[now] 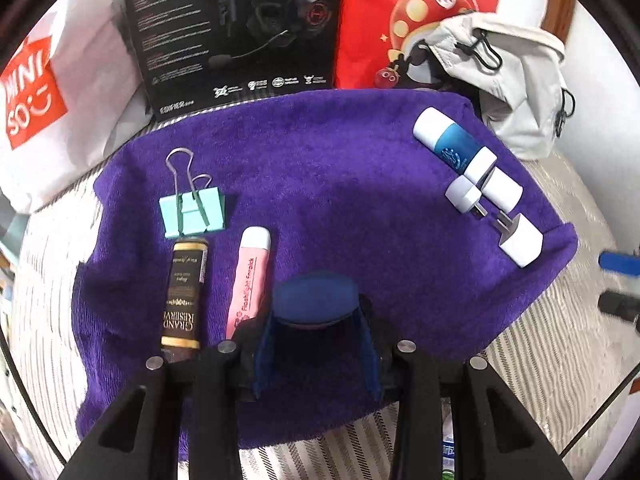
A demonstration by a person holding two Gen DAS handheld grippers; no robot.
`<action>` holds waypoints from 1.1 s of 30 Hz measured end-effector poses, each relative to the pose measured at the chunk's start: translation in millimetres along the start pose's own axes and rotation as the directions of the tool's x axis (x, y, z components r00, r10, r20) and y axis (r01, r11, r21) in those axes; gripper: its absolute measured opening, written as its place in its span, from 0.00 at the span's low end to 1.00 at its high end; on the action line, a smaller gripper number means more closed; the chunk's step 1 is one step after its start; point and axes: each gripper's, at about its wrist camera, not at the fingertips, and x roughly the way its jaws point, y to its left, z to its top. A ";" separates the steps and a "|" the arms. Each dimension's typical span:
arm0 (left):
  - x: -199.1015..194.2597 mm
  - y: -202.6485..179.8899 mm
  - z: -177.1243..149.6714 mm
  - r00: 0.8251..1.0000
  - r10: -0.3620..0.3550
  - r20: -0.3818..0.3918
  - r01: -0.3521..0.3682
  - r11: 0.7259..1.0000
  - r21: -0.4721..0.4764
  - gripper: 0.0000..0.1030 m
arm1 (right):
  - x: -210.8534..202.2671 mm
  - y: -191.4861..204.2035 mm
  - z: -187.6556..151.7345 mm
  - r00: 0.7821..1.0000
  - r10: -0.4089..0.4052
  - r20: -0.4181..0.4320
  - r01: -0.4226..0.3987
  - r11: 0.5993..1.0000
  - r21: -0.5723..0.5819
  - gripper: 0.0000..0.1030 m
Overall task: Organize rigid objects
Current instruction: 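Open the left gripper to release the pink jar and pull back, then grasp the clear watermelon-label candy jar with the left gripper while the right gripper moves toward the black stick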
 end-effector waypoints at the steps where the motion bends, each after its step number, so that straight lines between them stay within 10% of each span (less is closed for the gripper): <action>1: -0.5 1.2 -0.1 1.000 -0.011 -0.003 0.011 1.000 -0.010 0.43 | -0.7 -1.0 -4.0 1.000 -0.003 -0.006 0.003 1.000 0.004 0.51; 17: -75.0 -28.8 -36.2 0.997 -0.065 0.036 0.064 0.997 0.030 0.56 | -19.1 -8.9 -33.2 1.000 -0.011 -0.006 0.011 1.000 0.023 0.54; 33: -37.4 -63.0 -79.4 0.996 -0.026 -0.085 0.039 0.985 0.167 0.58 | -46.5 -0.3 -74.7 1.000 -0.010 -0.018 0.011 0.999 0.030 0.59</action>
